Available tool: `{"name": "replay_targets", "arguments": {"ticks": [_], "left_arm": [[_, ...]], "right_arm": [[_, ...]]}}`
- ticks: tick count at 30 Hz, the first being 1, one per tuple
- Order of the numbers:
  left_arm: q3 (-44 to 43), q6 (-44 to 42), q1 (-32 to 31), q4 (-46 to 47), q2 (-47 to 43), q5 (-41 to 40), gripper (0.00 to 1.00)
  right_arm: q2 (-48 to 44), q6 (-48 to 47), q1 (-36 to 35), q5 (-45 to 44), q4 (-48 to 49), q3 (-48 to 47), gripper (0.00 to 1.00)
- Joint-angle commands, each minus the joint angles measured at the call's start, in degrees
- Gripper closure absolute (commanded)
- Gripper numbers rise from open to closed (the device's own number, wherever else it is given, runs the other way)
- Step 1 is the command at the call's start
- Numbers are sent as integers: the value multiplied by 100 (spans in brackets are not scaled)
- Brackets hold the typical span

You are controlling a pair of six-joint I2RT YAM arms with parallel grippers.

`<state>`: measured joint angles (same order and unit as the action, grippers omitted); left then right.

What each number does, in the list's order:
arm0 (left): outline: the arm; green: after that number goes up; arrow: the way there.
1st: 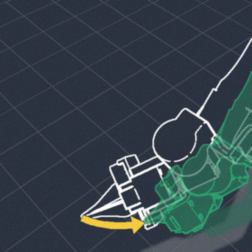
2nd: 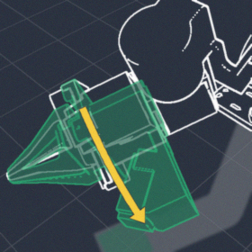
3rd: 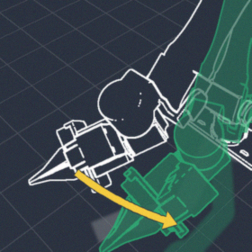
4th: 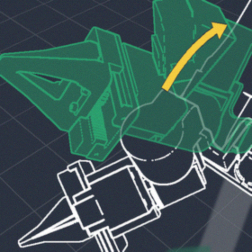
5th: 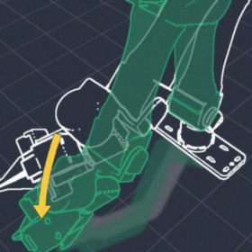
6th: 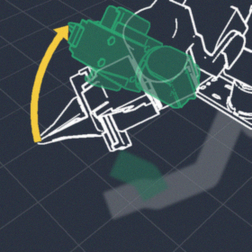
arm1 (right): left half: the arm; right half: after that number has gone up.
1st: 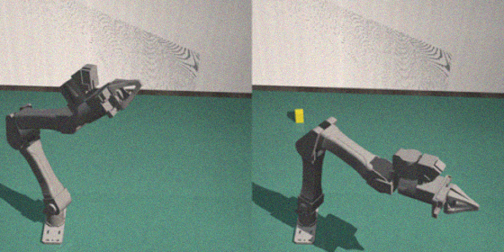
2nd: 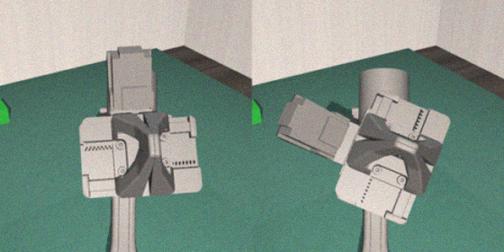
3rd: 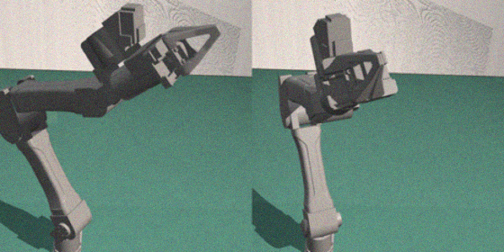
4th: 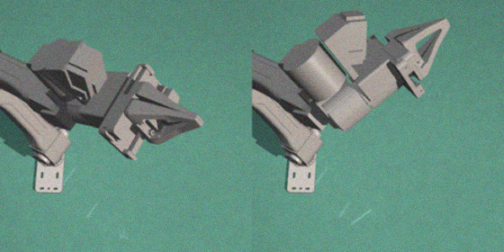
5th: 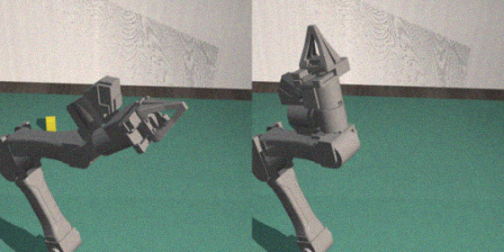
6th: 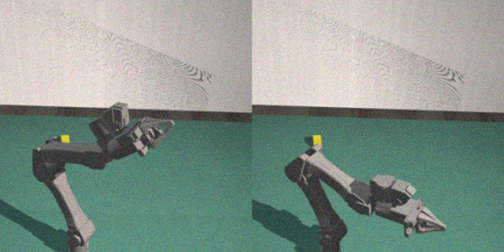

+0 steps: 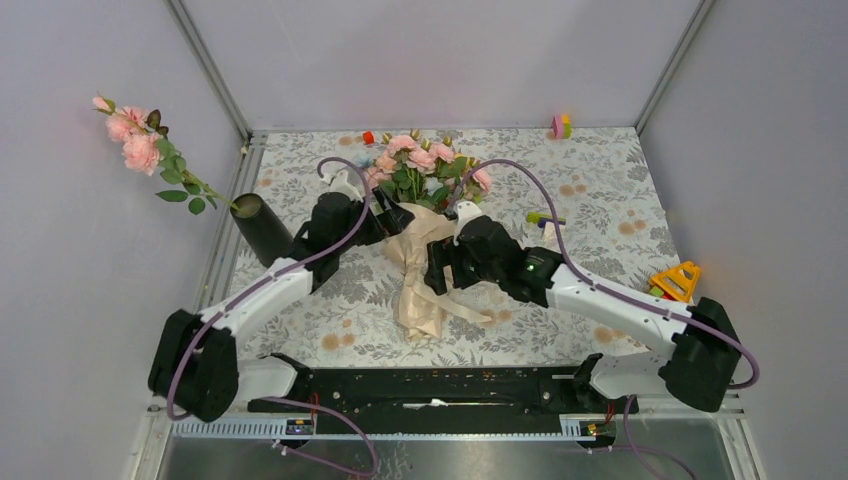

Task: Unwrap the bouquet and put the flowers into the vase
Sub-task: Untie the ribbon from the wrapping paper.

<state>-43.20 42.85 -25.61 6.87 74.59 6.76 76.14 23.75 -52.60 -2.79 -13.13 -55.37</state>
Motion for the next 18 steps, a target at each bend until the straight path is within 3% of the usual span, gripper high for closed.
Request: {"name": "replay_targets", "arguments": {"ticks": [1, 8, 12, 18], "left_arm": [[312, -111, 12, -400, -744, -129, 1], [788, 30, 22, -546, -1562, 520, 1], [967, 196, 28, -534, -1746, 929, 3], [1235, 385, 23, -498, -1868, 1189, 12]], "right_arm": [[-407, -191, 171, 493, -369, 383, 11], [-718, -196, 821, 1958, 403, 1497, 10], [-486, -186, 1028, 2267, 892, 1795, 10], [78, -384, 1029, 2367, 1636, 1787, 13]]}}
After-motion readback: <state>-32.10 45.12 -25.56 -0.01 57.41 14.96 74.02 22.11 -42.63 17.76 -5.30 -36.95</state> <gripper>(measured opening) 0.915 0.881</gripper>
